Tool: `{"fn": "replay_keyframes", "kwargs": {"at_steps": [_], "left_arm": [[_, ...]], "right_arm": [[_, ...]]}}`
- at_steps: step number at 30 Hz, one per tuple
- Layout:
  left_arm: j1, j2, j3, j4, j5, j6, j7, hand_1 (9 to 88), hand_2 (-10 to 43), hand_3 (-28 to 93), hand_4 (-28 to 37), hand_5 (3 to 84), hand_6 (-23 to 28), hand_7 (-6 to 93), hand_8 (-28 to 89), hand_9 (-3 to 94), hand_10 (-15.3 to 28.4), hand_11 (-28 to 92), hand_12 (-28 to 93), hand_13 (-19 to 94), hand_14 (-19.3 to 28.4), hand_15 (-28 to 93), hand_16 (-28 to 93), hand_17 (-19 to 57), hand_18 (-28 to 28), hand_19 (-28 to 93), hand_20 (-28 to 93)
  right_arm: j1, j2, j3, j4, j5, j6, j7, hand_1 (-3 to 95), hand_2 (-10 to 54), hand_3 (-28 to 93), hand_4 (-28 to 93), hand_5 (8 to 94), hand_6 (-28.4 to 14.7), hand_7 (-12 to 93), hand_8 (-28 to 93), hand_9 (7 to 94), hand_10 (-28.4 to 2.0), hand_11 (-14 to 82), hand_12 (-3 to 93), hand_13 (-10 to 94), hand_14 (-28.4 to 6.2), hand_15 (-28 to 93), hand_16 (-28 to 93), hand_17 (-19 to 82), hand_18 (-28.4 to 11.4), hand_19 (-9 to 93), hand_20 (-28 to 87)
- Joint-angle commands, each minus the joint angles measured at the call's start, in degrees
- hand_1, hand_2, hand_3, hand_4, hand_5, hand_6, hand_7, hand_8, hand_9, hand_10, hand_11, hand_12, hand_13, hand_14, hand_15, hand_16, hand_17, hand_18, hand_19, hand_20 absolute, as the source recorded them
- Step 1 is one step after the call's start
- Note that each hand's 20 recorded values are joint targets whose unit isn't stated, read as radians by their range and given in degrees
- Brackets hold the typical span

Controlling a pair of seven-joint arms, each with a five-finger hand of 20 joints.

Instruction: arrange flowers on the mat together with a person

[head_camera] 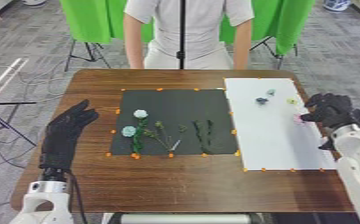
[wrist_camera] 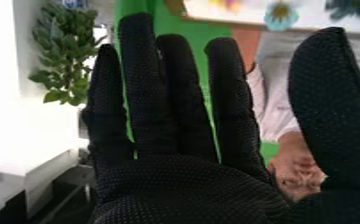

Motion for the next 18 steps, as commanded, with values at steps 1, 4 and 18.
{"fn": "replay_keyframes", "kwargs": {"at_steps": [1,4,18], "left_arm": [[0.26,-0.31,0.06,-0.02,0.03,-0.22,-0.64,24.3,-5.6,68,-19.8,48.0,4.6,11.3,-5,46.1,13.8,17,16,36,18.8,19,5,2.4,15.0,8,16],[0.21,-0.03,-0.19,-0.10,0.10,-0.18,-0.69,24.2,-5.6,68,-19.8,48.1,4.6,11.3,-5,46.1,13.8,17,16,36,18.7,19,5,2.4,15.0,8,16],[-0.04,0.35,-0.66,0.09,-0.03,-0.33,-0.69,24.3,-5.5,68,-20.0,48.1,4.5,11.3,-5,46.2,13.7,17,16,36,18.8,19,5,2.4,14.9,8,16]], "right_arm": [[1.13,0.25,-2.46,4.23,-3.57,-0.64,-0.88,33.7,-9.5,78,-28,55.4,4.5,21,-11,60.9,-12.2,16.2,20.7,61,-10.6,26,27,25,-16.6,53,45],[1.34,0.00,-3.36,5.46,-5.45,-0.70,-0.55,35.5,-9.5,79,-28,55.4,5.0,22,-12,61.0,-11.8,16.2,20.6,62,-10.3,26,27,25,-16.7,53,45],[0.06,0.23,-8.26,9.02,-7.65,15.19,4.35,58.5,-9.5,63,-28,77.2,5.7,26,3,87.1,-6.6,7.1,36.5,76,-5.2,33,45,30,-16.1,56,49]]}}
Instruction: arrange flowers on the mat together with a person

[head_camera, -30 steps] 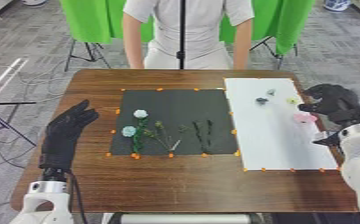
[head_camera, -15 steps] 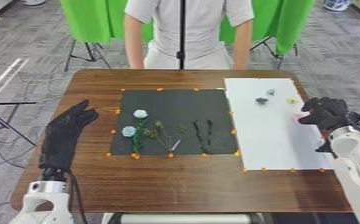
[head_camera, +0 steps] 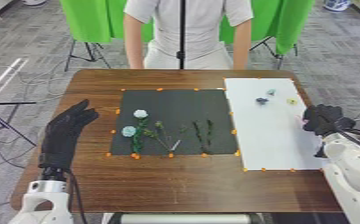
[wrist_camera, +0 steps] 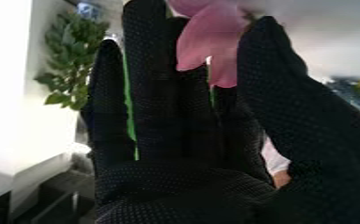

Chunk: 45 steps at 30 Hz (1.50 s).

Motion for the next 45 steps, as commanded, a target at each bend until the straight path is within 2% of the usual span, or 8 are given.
{"fn": "replay_keyframes", "kwargs": {"at_steps": [1,8,14,19,26,34,36,45], "left_arm": [[0.18,0.10,-0.94,0.10,0.07,-0.35,-0.50,24.2,-5.5,68,-19.9,48.1,4.5,11.3,-5,46.2,13.8,17,16,36,18.8,19,5,2.4,14.9,8,16],[1.77,0.46,-2.78,-0.28,-0.40,0.90,-0.03,24.2,-5.5,68,-19.9,48.1,4.6,11.3,-5,46.2,13.7,17,16,36,18.8,19,5,2.4,14.8,7,16],[3.12,0.33,-3.52,-0.74,-0.70,1.63,0.03,23.9,-5.8,68,-19.8,48.1,4.6,11.3,-5,46.2,13.7,17,16,36,18.9,19,5,2.4,14.8,7,16],[3.07,0.39,-3.19,-0.49,-1.31,1.83,0.19,24.1,-5.9,68,-20.0,48.1,4.5,11.2,-5,46.2,13.7,17,16,36,18.8,19,5,2.5,14.8,7,16],[2.46,0.32,-2.33,-0.10,-1.67,1.79,0.40,24.1,-6.0,68,-20.0,48.1,4.6,11.2,-5,46.3,13.8,17,16,36,18.8,19,5,2.5,14.8,7,16],[2.17,-0.23,-1.99,0.04,-1.22,1.32,0.07,24.1,-5.9,68,-20.1,48.1,4.6,11.3,-5,46.3,13.7,17,16,36,18.8,19,5,2.5,14.8,7,16],[2.33,0.73,-1.54,-0.06,-1.68,2.10,0.47,24.1,-5.8,68,-20.1,48.1,4.6,11.3,-5,46.2,13.7,17,16,36,18.8,19,5,2.5,14.7,7,16],[1.15,0.16,-1.16,0.81,-1.35,1.08,0.15,23.9,-5.9,68,-20.1,48.1,4.5,11.3,-5,46.2,13.7,17,16,36,18.8,19,5,2.5,14.7,7,16]], "right_arm": [[-1.37,0.43,-2.62,1.37,-1.26,10.45,0.45,59.0,-9.5,63,-28,78.4,5.7,26,3,88.3,-6.5,7.0,37.1,76,-5.0,34,45,30,-16.0,55,49],[3.42,3.99,-4.87,-9.54,1.52,15.20,-2.18,59.1,-9.5,64,-28,80.2,5.3,25,4,89.8,-6.8,6.5,38.7,76,-4.7,36,47,30,-15.3,53,48],[18.38,7.41,-19.65,-14.91,7.97,17.90,-9.96,58.7,-9.5,64,-28,80.5,5.9,25,4,89.5,-6.2,6.1,38.9,74,-4.3,37,48,29,-15.0,52,48],[32.91,6.44,-37.10,-12.46,10.36,16.33,-17.22,57.9,-9.5,65,-28,80.4,6.5,25,4,89.7,-5.6,5.9,38.5,71,-4.3,37,49,27,-14.1,49,48],[43.74,-1.41,-53.80,-4.83,3.94,16.16,-29.89,56.9,-9.5,66,-28,79.5,7.3,27,3,89.0,-4.9,5.7,38.4,69,-3.6,35,49,27,-12.9,45,47],[44.55,-9.90,-56.54,1.20,0.55,17.30,-34.75,55.9,-9.5,66,-28,77.7,8.4,31,1,88.5,-4.0,5.8,38.2,68,-3.0,30,50,27,-12.2,42,47],[44.52,-10.95,-56.33,2.14,-0.05,17.11,-35.04,55.8,-9.5,66,-28,77.6,8.6,31,0,88.4,-3.9,5.8,38.2,68,-3.0,30,50,27,-12.2,41,47],[43.29,-13.22,-55.78,3.78,-3.12,9.01,-33.49,54.3,-9.5,68,-28,75.9,8.8,32,-1,87.3,-3.4,5.6,38.2,66,-3.9,28,49,26,-12.2,40,47]]}}
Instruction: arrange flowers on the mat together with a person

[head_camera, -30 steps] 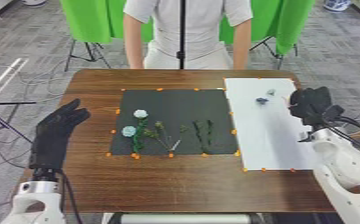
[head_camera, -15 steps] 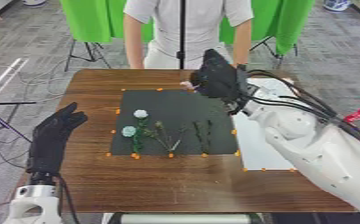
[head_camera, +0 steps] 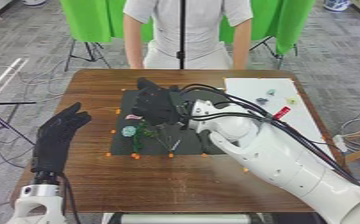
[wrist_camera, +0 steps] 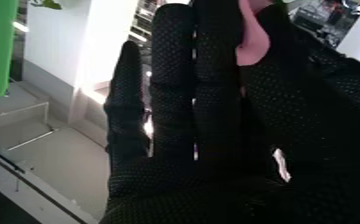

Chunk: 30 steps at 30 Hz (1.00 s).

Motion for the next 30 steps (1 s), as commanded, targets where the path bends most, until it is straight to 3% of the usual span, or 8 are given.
{"fn": "replay_keyframes", "kwargs": {"at_steps": [1,3,6,10,21,30], "left_arm": [[-0.77,-0.42,0.44,1.06,-0.08,-0.42,-0.53,23.9,-5.9,68,-20.1,48.1,4.5,11.3,-5,46.2,13.8,17,16,36,18.8,19,5,2.5,14.7,7,16],[-1.24,0.14,0.63,1.20,-0.06,-0.57,-0.65,23.9,-5.9,68,-20.1,48.1,4.5,11.3,-5,46.2,13.7,17,16,36,18.8,19,5,2.5,14.7,7,16],[-1.78,0.06,0.94,1.65,-0.15,-0.91,-0.46,23.9,-5.9,68,-20.1,48.0,4.6,11.3,-5,46.3,13.7,17,16,36,18.8,19,5,2.5,14.7,7,16],[-2.59,0.23,0.83,2.16,0.31,-2.52,-0.81,23.9,-5.8,68,-20.1,48.1,4.5,11.3,-5,46.2,13.7,17,16,36,18.9,19,5,2.5,14.7,7,16],[-3.38,0.36,0.99,2.43,0.56,-2.92,-0.93,24.0,-5.9,68,-20.1,48.0,4.5,11.0,-4,46.1,13.8,17,16,36,18.8,19,5,2.4,14.6,6,16],[-3.19,0.22,0.78,2.29,0.60,-2.84,-0.79,24.1,-6.0,68,-20.0,47.9,4.6,10.9,-4,46.1,13.8,17,17,36,18.7,19,5,2.3,14.6,6,16]], "right_arm": [[-1.25,-1.54,0.54,0.80,-4.49,-7.33,1.68,54.2,-9.5,68,-28,75.9,8.8,32,-1,87.1,-3.4,5.6,38.2,66,-4.0,28,49,26,-12.2,40,47],[-1.54,-1.84,0.36,1.21,-5.02,-8.04,2.69,54.0,-9.5,68,-28,75.8,8.8,32,-1,86.8,-3.5,5.4,37.9,65,-4.1,28,48,26,-12.1,39,46],[-1.50,-2.13,0.05,1.81,-5.85,-8.09,3.34,53.9,-9.5,68,-28,75.8,8.8,32,-1,86.9,-3.4,5.4,37.6,65,-4.1,27,47,26,-12.1,39,46],[-1.11,-2.66,-0.36,2.95,-6.65,-6.53,4.20,53.9,-9.5,68,-28,75.8,8.8,32,-1,87.0,-3.4,5.4,37.4,65,-4.1,27,47,26,-12.1,39,46],[-1.60,-2.86,0.13,4.20,-8.45,-8.07,4.85,51.6,-9.5,70,-28,72.2,8.1,30,-2,84.0,-3.8,4.9,35.9,63,-5.4,25,40,25,-12.2,39,46],[-1.80,-1.98,0.25,3.60,-9.12,-8.96,6.69,46.5,-9.5,74,-28,66.0,6.8,30,-2,72.6,-6.1,15.0,24.9,59,-6.5,25,34,23,-12.6,39,45]]}}
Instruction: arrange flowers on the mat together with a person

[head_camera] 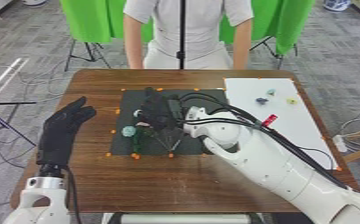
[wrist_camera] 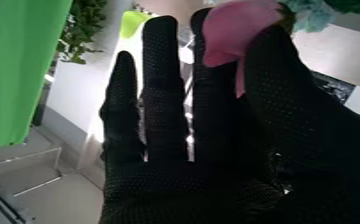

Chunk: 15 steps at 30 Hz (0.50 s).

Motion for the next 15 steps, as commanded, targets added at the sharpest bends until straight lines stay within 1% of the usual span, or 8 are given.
{"fn": "replay_keyframes", "kwargs": {"at_steps": [1,5,10,11,12,13,14,15], "left_arm": [[0.31,-0.28,-0.13,0.32,0.30,-0.56,-0.40,24.1,-6.0,68,-20.0,47.9,4.6,10.9,-4,46.1,13.7,17,16,36,18.7,19,5,2.3,14.6,6,16],[0.40,-0.21,-0.11,0.18,0.33,-0.48,-0.34,24.1,-6.1,68,-19.9,47.9,4.5,11.0,-4,46.1,13.7,17,16,36,18.7,19,5,2.3,14.6,6,16],[0.56,-0.16,-0.11,0.12,0.23,-0.14,-0.08,24.1,-6.1,68,-20.0,47.9,4.5,11.1,-4,46.0,13.7,17,16,36,18.8,19,5,2.2,14.6,6,16],[0.40,-0.09,-0.04,0.21,0.18,-0.26,-0.24,24.1,-6.2,68,-20.0,47.9,4.5,11.1,-4,46.0,13.7,17,16,36,18.8,19,5,2.2,14.6,6,16],[0.68,-0.23,-0.11,0.01,0.21,-0.19,-0.18,24.1,-6.2,68,-20.0,47.9,4.5,11.1,-4,46.0,13.7,17,16,36,18.8,19,5,2.2,14.6,6,16],[0.34,-0.19,0.04,0.21,0.28,-0.32,-0.23,24.1,-6.2,68,-20.0,47.9,4.5,11.1,-4,46.0,13.7,17,16,36,18.8,19,5,2.2,14.6,6,16],[0.43,-0.27,-0.06,0.09,0.32,-0.41,-0.42,24.1,-6.2,68,-20.0,47.9,4.5,11.1,-4,46.0,13.7,17,16,36,18.8,19,5,2.2,14.5,6,16],[0.34,-0.27,-0.01,0.15,0.28,-0.41,-0.25,24.1,-6.2,68,-20.0,47.9,4.5,11.1,-4,46.0,13.7,17,16,36,18.8,19,5,2.2,14.6,6,16]], "right_arm": [[-0.06,0.75,0.38,-0.71,-1.63,-1.32,1.92,46.2,-9.5,74,-28,65.6,6.8,30,-2,72.2,-6.2,15.4,24.3,59,-6.6,25,34,23,-12.7,39,45],[-0.40,0.99,0.53,-0.85,-2.07,-2.09,1.91,44.2,-9.5,76,-28,63.9,7.2,29,-3,70.0,-6.7,17.1,20.9,58,-6.9,24,34,23,-13.0,39,44],[-0.41,1.22,0.45,-1.02,-2.02,-2.19,1.75,42.4,-9.5,78,-28,62.6,7.6,28,-5,69.0,-7.0,17.4,20.0,57,-7.3,24,34,22,-13.0,39,44],[-0.46,1.41,0.48,-1.20,-1.96,-2.31,1.97,42.4,-9.5,78,-28,62.4,7.6,28,-5,68.9,-7.0,17.4,20.0,57,-7.3,24,34,22,-13.1,40,44],[-0.38,1.33,0.65,-1.21,-1.98,-2.31,1.81,42.2,-9.5,78,-28,62.1,7.6,28,-5,68.8,-7.0,17.4,20.0,57,-7.3,24,34,22,-13.1,40,44],[-0.18,1.69,0.72,-1.57,-1.60,-2.36,2.16,42.1,-9.5,78,-28,62.1,7.6,28,-6,68.7,-7.1,17.3,20.0,57,-7.3,24,34,22,-13.1,40,44],[-0.37,1.80,1.37,-2.14,-1.19,-2.85,2.22,42.0,-9.5,79,-28,62.1,7.6,28,-6,68.7,-7.1,17.3,20.0,57,-7.3,24,34,22,-13.1,40,43],[-0.49,2.18,2.07,-3.21,-0.46,-3.26,2.95,41.7,-9.5,79,-28,61.9,7.6,28,-7,68.4,-7.0,17.3,20.0,56,-7.3,24,34,22,-13.1,40,43]]}}
